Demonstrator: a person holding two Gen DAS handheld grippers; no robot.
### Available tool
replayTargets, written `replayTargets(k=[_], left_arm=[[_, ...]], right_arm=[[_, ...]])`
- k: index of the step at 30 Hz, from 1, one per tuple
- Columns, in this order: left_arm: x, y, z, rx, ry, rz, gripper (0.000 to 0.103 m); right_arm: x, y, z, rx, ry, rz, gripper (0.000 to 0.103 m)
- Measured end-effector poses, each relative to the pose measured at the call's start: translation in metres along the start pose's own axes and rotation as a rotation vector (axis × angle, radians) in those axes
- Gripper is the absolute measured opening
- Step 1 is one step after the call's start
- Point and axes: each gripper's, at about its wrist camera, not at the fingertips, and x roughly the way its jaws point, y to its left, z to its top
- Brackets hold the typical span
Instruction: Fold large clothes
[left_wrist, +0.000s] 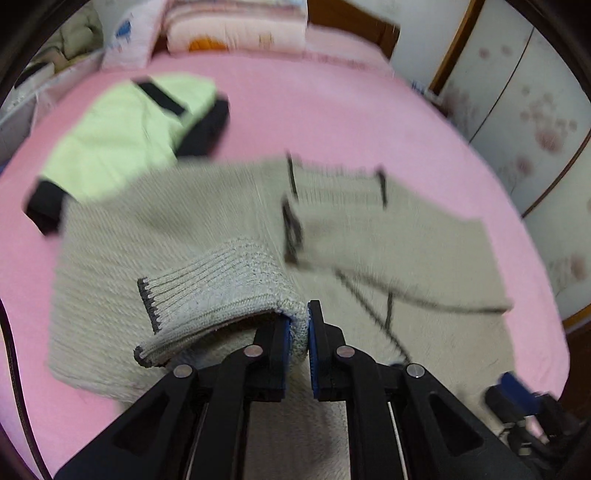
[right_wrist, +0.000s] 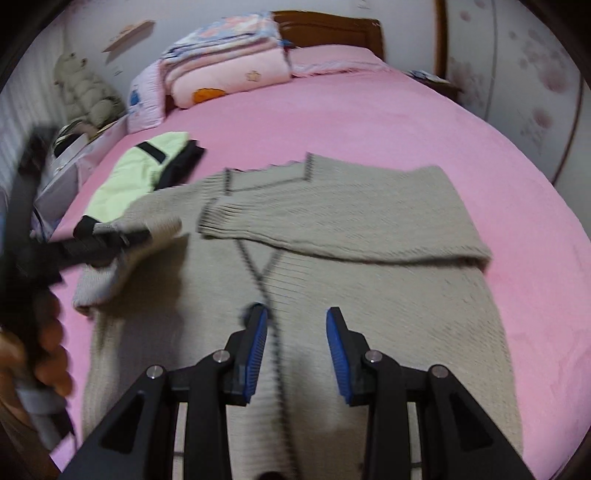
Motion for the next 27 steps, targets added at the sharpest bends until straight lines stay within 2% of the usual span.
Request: replayTargets(k=[2, 3, 6, 7, 8, 9, 11, 12, 15, 17, 20, 23, 27], left_arm=[[0.017, 0.001, -0.019, 0.001, 0.052, 0.023, 0.014], [0.022, 0.001, -0.028, 0.000, 0.072, 0.019, 0.021], [0.023, 0.001, -0.034, -0.002, 0.082, 0.005, 0.033], [0.021, 0.001, -0.033, 0.000, 0.084, 0.000, 0.046], [0.012, 0.002, -0.033, 0.000, 0.081, -0.006, 0.053], [0.000, 0.003, -0.034, 0.000, 0.070, -0.007, 0.060], [-0.027, 0.006, -0.034, 0.020, 0.014, -0.026, 0.063], [-0.040, 0.009, -0.035, 0.028, -0.008, -0.024, 0.068], [-0.089, 0.030, -0.045, 0.020, -0.139, 0.037, 0.085], [-0.109, 0.046, -0.051, -0.002, -0.199, 0.096, 0.087], [-0.120, 0.083, -0.068, -0.068, -0.217, 0.216, 0.087], [-0.111, 0.118, -0.087, -0.156, -0.177, 0.242, 0.087], [-0.083, 0.156, -0.107, -0.273, -0.088, 0.248, 0.087]], right_arm=[[0.006, -0.009, -0.002, 0.009, 0.018, -0.002, 0.033], [0.008, -0.012, -0.004, 0.014, 0.025, 0.004, 0.033], [0.015, -0.015, -0.008, 0.021, 0.044, 0.026, 0.033], [0.016, -0.014, -0.008, 0.022, 0.048, 0.041, 0.033], [0.017, -0.012, -0.008, 0.020, 0.051, 0.058, 0.033], [0.017, -0.008, -0.007, 0.015, 0.051, 0.073, 0.033], [0.016, 0.001, -0.004, 0.000, 0.043, 0.100, 0.033], [0.014, 0.004, -0.003, -0.008, 0.035, 0.114, 0.033], [0.011, 0.021, 0.007, -0.047, 0.012, 0.160, 0.033], [0.010, 0.038, 0.014, -0.088, -0.002, 0.187, 0.033], [0.010, 0.064, 0.022, -0.162, -0.016, 0.222, 0.034], [0.013, 0.092, 0.024, -0.249, -0.029, 0.238, 0.038], [0.022, 0.138, 0.016, -0.434, -0.051, 0.244, 0.039]])
